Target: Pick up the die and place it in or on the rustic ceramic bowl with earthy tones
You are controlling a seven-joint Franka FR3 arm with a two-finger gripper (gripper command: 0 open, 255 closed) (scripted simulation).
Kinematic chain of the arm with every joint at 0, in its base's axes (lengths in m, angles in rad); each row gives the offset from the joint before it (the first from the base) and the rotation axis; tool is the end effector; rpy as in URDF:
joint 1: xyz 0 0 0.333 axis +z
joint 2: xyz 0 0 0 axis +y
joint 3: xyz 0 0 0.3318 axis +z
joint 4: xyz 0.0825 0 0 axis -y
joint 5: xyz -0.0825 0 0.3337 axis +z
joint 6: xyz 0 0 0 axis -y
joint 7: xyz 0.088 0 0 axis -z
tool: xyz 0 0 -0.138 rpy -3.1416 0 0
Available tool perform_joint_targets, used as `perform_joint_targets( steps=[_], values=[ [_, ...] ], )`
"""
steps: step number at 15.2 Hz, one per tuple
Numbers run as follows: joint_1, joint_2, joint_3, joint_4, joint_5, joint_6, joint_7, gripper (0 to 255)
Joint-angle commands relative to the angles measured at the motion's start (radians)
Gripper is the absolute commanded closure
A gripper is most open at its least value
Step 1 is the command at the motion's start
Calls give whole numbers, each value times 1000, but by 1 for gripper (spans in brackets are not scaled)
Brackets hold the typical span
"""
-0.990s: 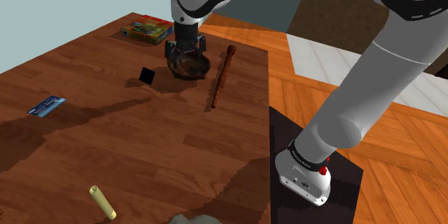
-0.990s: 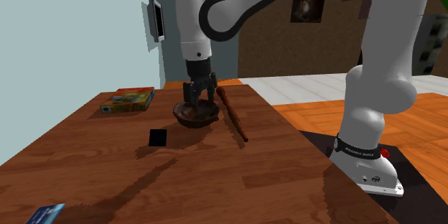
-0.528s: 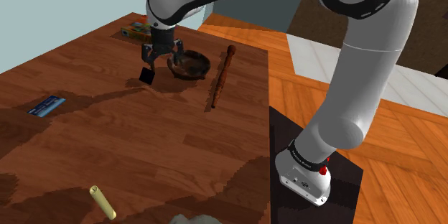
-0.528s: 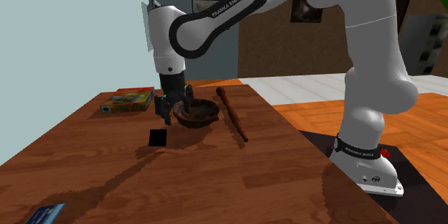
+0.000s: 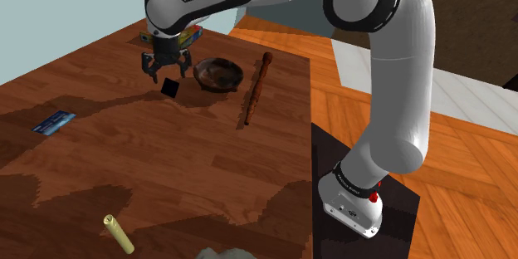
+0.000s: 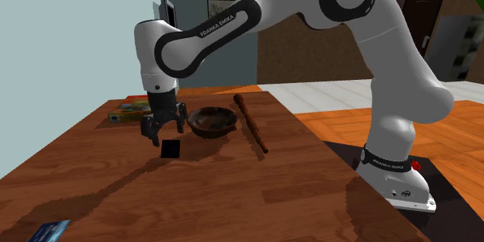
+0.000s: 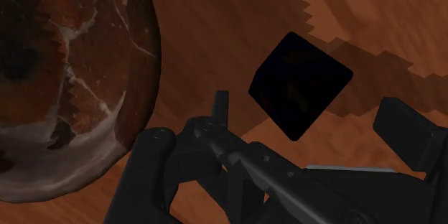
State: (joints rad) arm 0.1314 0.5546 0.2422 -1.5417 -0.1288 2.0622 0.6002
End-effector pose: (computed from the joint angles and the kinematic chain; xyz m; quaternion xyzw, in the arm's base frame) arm 0.6249 0.2077 0.3425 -0.9950 0.0992 0.0106 0.0023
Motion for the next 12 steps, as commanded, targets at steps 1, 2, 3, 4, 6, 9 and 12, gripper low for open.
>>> perform_joint_targets(
  steps=[1,2,3,4,6,9,12],
  values=[
    [4,25,-3,10,-5,16,3,0],
    [4,31,-4,5,-6,27,4,0],
    [5,36,-5,0,-8,37,5,0],
    [5,42,-6,-5,-10,48,6,0],
    [6,52,-8,-11,-12,64,7,0],
    [6,52,-8,-11,-12,63,7,0],
    [6,52,-8,-11,-12,63,7,0]
  ],
)
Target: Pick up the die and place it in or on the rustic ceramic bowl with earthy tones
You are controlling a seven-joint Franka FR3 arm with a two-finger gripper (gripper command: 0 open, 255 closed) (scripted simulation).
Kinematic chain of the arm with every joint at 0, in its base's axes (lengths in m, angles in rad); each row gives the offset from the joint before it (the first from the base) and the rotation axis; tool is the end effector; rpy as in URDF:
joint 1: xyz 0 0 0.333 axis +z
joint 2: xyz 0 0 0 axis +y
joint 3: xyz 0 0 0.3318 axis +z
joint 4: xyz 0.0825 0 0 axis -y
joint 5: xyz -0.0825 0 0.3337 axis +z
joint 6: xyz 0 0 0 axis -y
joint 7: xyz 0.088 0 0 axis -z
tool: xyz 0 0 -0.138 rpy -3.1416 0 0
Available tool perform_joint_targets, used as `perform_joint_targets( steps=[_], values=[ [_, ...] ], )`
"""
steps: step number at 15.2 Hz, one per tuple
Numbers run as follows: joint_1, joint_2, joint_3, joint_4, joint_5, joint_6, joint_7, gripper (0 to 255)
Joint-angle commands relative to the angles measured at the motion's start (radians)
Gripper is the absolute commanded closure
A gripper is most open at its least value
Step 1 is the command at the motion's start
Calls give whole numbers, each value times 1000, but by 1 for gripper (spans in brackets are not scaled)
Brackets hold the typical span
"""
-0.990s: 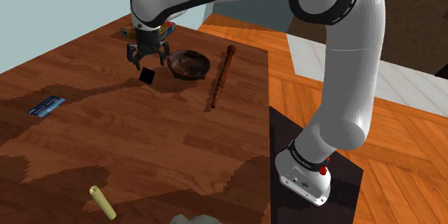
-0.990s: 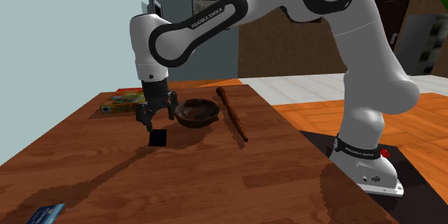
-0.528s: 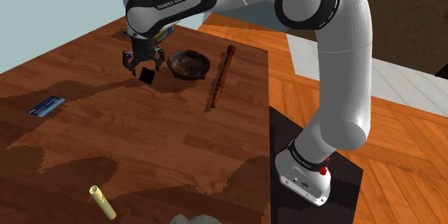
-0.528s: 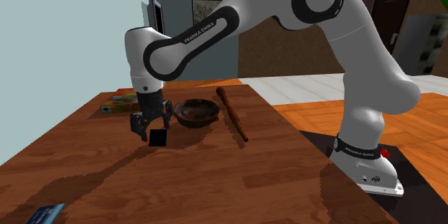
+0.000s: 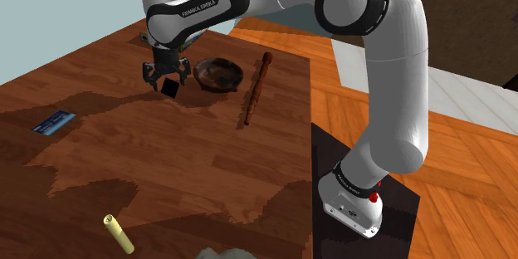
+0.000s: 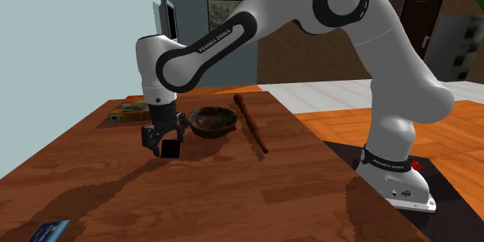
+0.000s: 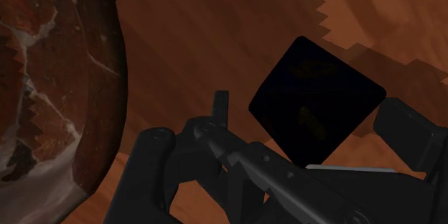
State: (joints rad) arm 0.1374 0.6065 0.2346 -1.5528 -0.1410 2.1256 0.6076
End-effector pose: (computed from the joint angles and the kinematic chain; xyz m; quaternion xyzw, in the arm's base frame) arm 0.6304 0.2096 0.3092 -0.9950 0.0996 0.0101 0.0026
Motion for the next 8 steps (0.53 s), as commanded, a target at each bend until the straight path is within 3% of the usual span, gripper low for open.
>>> perform_joint_targets(
  steps=[1,2,8],
  values=[
    [0,0,0,0,0,0,0,0],
    [0,0,0,0,0,0,0,255],
    [-1,2,0,0,0,1,-1,255]
  ],
)
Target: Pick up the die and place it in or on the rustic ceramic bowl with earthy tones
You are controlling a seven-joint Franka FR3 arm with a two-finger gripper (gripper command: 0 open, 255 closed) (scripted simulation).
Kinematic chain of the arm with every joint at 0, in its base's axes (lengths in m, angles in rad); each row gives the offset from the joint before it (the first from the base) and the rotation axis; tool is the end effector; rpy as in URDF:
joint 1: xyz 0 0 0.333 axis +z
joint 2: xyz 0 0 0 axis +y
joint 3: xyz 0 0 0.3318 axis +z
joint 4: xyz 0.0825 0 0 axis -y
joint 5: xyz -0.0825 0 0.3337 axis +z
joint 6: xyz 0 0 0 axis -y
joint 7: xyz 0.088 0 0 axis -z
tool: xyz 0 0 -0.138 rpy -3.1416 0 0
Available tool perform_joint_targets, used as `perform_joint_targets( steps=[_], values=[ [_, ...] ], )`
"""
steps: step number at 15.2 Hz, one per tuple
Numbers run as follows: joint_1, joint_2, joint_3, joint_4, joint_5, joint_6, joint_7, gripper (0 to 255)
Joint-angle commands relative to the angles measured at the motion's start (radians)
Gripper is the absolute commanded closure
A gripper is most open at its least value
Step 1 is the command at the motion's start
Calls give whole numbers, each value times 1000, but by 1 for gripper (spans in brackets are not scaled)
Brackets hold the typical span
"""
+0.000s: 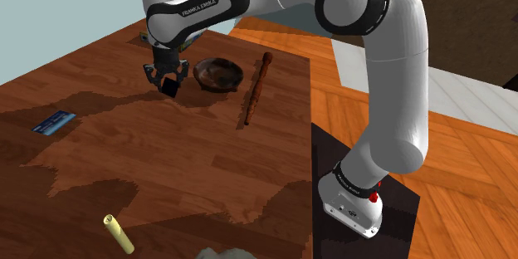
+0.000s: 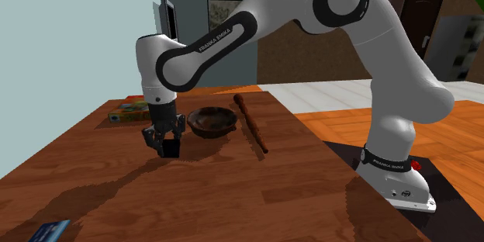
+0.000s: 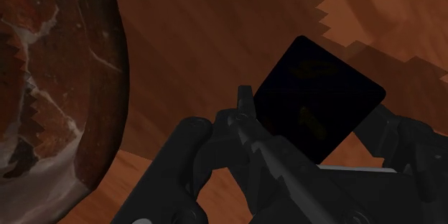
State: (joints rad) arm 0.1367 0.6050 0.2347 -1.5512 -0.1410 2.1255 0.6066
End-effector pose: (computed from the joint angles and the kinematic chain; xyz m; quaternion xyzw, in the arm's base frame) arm 0.6310 0.2092 0.3108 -0.9950 0.0995 0.0087 0.0031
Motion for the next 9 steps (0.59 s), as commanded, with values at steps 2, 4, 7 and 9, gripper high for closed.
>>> perform_joint_targets(
  steps=[2,4,7,9],
  values=[
    [0,3,-1,-3,0,3,0,255],
    [0,-5,1,2,2,-10,0,255],
    [-1,-23,4,14,6,-40,-2,255],
    [-2,-35,6,24,9,-61,-4,255]
  ],
)
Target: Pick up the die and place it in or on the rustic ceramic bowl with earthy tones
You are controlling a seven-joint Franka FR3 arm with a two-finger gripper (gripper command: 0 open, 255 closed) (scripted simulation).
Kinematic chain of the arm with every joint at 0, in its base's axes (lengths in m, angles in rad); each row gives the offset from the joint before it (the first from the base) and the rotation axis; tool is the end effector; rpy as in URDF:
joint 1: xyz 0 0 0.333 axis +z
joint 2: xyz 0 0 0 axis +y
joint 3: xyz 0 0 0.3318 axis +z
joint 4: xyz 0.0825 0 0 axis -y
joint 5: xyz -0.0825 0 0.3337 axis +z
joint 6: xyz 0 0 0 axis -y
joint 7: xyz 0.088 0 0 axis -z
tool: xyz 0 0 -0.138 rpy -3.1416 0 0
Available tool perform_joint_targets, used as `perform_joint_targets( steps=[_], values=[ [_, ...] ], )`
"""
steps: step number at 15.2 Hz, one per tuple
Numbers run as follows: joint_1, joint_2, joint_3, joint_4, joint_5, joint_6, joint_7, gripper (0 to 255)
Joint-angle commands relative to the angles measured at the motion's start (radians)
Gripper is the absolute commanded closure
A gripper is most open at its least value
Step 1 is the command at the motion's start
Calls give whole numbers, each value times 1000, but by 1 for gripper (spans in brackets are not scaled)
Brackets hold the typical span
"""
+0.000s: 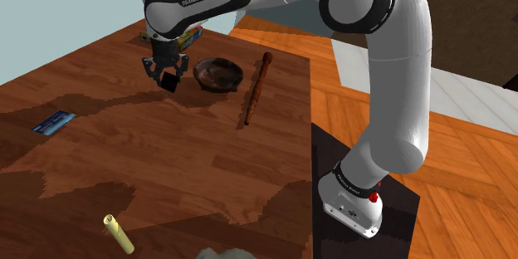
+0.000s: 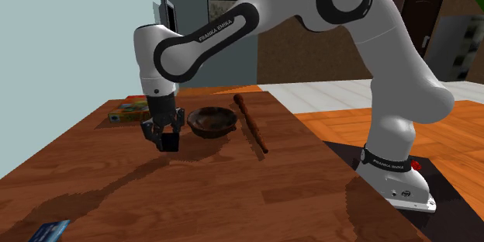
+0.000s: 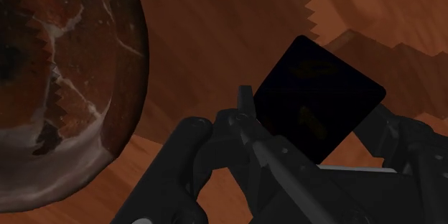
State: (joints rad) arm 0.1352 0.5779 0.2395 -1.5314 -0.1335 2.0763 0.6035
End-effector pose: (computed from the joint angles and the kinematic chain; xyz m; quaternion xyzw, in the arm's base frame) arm 0.6291 0.2093 0.3327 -0.9950 0.0996 0.0100 0.0026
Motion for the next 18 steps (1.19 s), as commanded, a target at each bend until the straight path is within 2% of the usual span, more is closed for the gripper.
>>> perform_joint_targets(
  steps=[1,18],
  values=[
    [-1,-13,2,9,3,-22,-2,255],
    [-1,-78,13,140,22,-217,-13,255]
  ],
)
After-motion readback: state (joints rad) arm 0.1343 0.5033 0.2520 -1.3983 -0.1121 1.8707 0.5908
